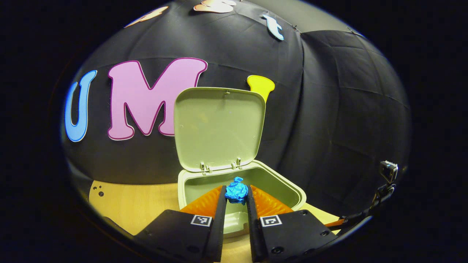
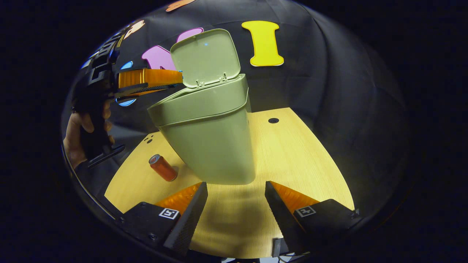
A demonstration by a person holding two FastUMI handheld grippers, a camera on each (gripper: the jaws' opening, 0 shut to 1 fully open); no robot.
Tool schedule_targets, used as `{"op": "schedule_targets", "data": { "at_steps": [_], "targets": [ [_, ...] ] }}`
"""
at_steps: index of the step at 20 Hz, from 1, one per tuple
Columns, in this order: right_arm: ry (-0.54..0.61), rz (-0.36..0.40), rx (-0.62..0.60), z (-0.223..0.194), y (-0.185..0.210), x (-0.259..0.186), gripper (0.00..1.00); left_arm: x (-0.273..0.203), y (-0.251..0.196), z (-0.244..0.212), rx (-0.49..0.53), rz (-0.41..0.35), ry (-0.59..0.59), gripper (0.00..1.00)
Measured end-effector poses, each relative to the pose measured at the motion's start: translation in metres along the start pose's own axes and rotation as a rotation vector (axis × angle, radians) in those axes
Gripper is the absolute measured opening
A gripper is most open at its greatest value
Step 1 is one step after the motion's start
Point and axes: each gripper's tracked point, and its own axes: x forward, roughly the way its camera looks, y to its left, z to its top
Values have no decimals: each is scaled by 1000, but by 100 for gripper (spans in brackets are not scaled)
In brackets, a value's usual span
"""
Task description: Press the lid of the desktop garbage bin to open it, pick up the crumpled paper on the desktop and throw it into the bin, then pick up the pop can on the desktop and drop it into the bin, and finally close the garbage bin lid.
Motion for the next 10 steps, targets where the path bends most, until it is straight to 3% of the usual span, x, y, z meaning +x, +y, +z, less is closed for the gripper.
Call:
{"op": "schedule_targets", "data": {
  "at_steps": [3,7,10],
  "targets": [
    [9,9,-8,-3,-1,0,99,0,2,-4,-21,10,14,38],
    [23,12,-13,-7,-3,0,99,-3,9,-9,-65,26,14,56],
    [32,17,-9,-9,0,2,99,-16,25,-4,-91,93,-16,95]
  ]
}}
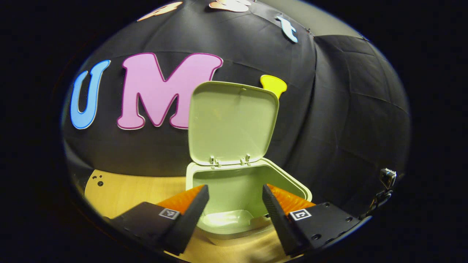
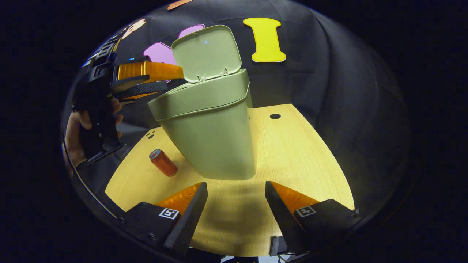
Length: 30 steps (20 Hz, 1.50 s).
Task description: Press the lid of the desktop garbage bin to open it, pick up the crumpled paper on the desktop and throw it into the bin, then pick up the pop can on the desktop and drop it into the bin, and finally close the garbage bin lid.
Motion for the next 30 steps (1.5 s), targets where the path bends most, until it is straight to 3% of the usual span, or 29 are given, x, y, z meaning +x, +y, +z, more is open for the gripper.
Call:
{"op": "schedule_targets", "data": {
  "at_steps": [7,15,21,30],
  "targets": [
    [43,56,-43,-15,47,10,99,-73,104,1,-33,243,-65,96],
    [82,141,-118,-30,131,34,99,-197,233,-78,-147,512,34,96],
    [115,184,-187,-40,195,66,99,-263,287,-132,-207,629,111,96],
    [165,201,-308,-47,254,127,99,-322,312,-187,-284,706,181,96]
  ]
}}
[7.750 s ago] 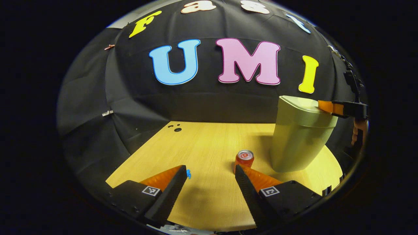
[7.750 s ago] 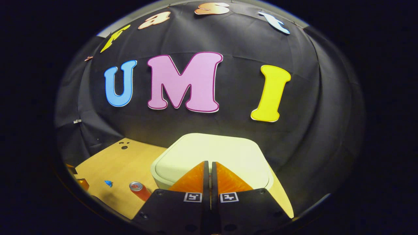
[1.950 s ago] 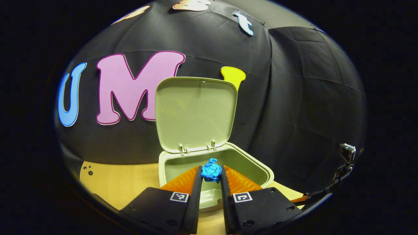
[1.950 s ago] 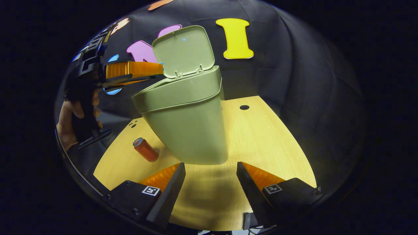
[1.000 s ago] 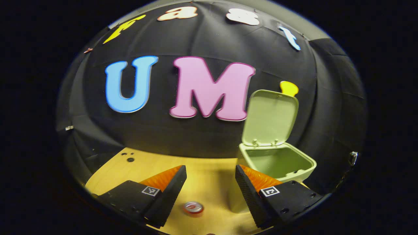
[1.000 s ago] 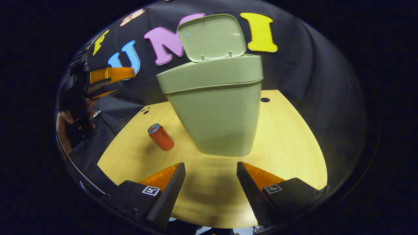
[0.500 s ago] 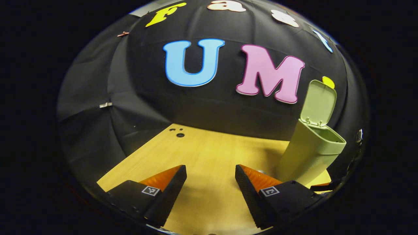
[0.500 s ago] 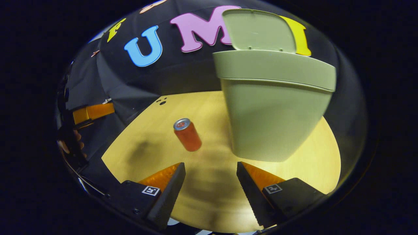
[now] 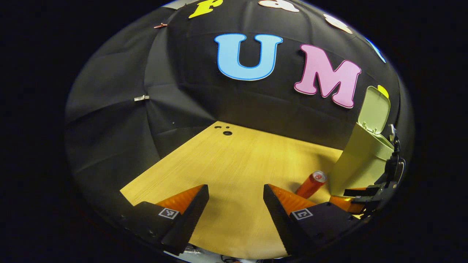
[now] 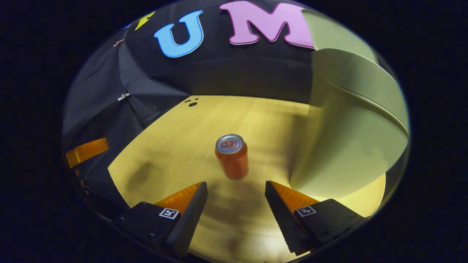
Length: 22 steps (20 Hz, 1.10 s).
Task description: Press the lid of the desktop garbage bin to open it, pick up the crumpled paper on the desktop and throw it into the bin, then pick up the pop can on the desktop and drop it into the bin, and finally close the garbage bin lid.
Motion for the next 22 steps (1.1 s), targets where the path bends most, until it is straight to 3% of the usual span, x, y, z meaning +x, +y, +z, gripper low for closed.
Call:
{"op": "schedule_targets", "data": {
  "at_steps": [8,17,22],
  "targets": [
    [36,-43,-56,16,-3,63,99,-22,39,-26,-40,79,45,96],
    [63,-31,-82,22,13,109,99,-43,78,-34,-73,183,56,96],
    [79,-60,-100,19,5,123,97,-46,76,-38,-22,196,60,96]
  ]
}}
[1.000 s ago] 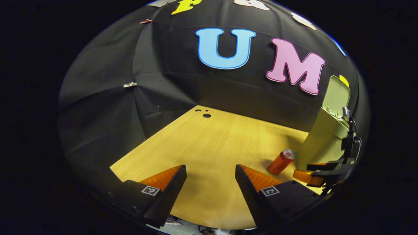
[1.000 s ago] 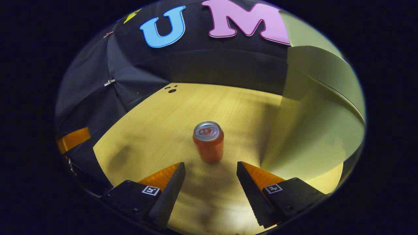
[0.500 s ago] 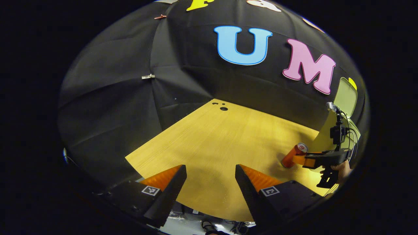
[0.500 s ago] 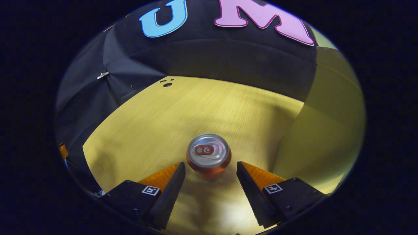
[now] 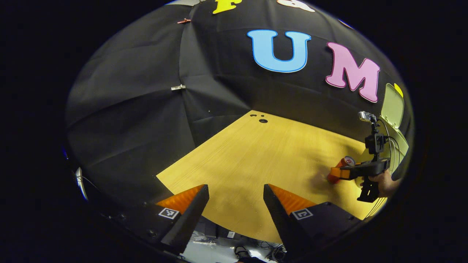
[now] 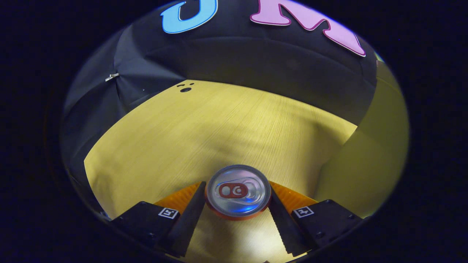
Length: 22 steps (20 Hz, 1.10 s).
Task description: Press the lid of the desktop garbage bin to open it, pick up the crumpled paper on the desktop and throw it into the bin, then pick up the pop can on the desktop and drop it into the bin, and finally close the garbage bin lid.
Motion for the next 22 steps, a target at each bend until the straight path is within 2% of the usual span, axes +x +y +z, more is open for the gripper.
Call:
{"op": "schedule_targets", "data": {
  "at_steps": [2,4,12,16,19,22],
  "targets": [
    [7,-1,11,0,-2,3,97,0,-3,-2,-5,-6,7,96],
    [11,5,9,-1,-1,2,85,1,-8,-3,-12,-15,11,96],
    [-37,45,-45,11,13,-29,83,7,-20,-1,-5,-63,3,96],
    [-123,56,-57,40,15,-68,83,8,-26,-4,-21,-101,1,94],
    [-202,55,-84,68,14,-101,83,13,-26,-8,-48,-129,1,96],
    [-274,47,-73,99,10,-131,83,18,-21,-11,-26,-155,-2,96]
  ]
}}
